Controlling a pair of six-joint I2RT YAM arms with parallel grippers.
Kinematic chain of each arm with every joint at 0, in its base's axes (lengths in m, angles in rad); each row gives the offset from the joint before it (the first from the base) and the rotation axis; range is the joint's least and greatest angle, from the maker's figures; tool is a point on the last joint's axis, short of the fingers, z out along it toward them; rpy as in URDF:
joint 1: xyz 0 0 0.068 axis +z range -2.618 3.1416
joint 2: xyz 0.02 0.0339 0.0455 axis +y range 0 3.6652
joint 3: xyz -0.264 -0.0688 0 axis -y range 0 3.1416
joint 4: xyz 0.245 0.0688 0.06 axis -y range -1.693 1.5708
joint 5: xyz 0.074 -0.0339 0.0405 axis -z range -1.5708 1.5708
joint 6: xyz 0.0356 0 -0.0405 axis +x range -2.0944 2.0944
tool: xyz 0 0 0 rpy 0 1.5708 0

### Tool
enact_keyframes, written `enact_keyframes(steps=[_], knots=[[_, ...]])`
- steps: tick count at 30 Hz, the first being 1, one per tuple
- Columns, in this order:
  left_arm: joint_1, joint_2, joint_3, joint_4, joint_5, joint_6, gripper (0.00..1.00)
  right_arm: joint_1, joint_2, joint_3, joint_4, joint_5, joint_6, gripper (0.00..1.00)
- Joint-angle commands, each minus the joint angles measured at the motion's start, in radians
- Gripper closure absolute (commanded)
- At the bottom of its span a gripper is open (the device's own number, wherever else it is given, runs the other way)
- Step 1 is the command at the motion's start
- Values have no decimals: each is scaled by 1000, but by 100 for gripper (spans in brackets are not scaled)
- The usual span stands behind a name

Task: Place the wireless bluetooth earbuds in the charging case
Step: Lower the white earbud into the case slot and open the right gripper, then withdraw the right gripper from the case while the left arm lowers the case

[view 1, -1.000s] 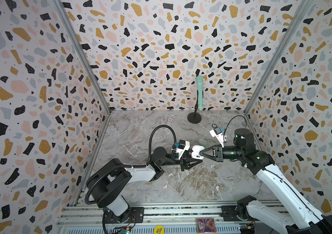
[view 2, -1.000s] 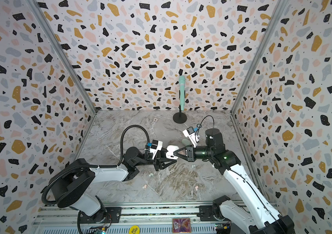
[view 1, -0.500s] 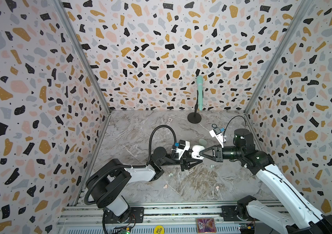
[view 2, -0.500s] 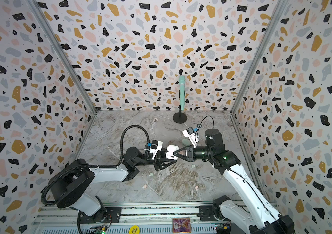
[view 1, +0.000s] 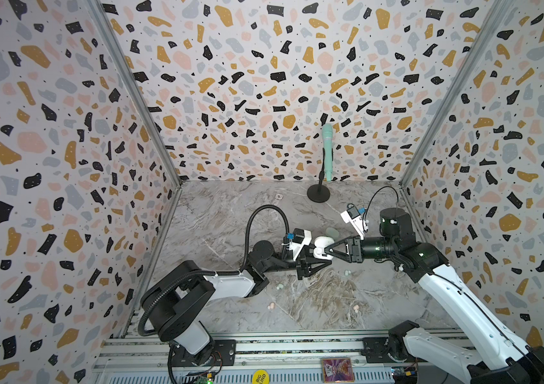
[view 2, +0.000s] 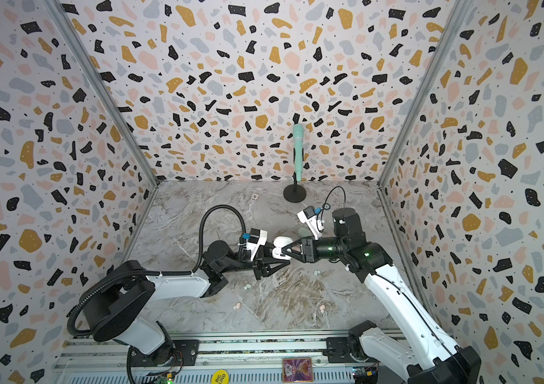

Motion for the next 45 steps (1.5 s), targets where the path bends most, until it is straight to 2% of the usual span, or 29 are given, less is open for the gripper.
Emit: enact_keyframes(steps=[1, 9, 17, 22, 29, 34, 39, 45], knots=[[-15, -35, 20, 99, 37, 24, 80, 11, 17, 56, -51, 79, -34, 58], [-15, -34, 20, 98, 36, 26, 80, 12, 18, 106, -109, 164, -67, 48], [-14, -35, 8, 92, 21, 30, 80, 14, 4, 150, -125, 144, -70, 42], [23, -49, -37, 84, -10, 36, 80, 34, -28, 161, -169, 146, -78, 40], [113, -138, -151, 65, -62, 34, 80, 48, -108, 76, -203, 182, -71, 37], [177, -231, -199, -17, -96, 66, 80, 106, -135, -64, -149, 259, -60, 36], [253, -328, -208, -157, -139, 129, 81, 246, -50, -162, -16, 413, -48, 36], [384, -384, -214, -202, -174, 115, 81, 370, 188, -148, 129, 572, -50, 36]])
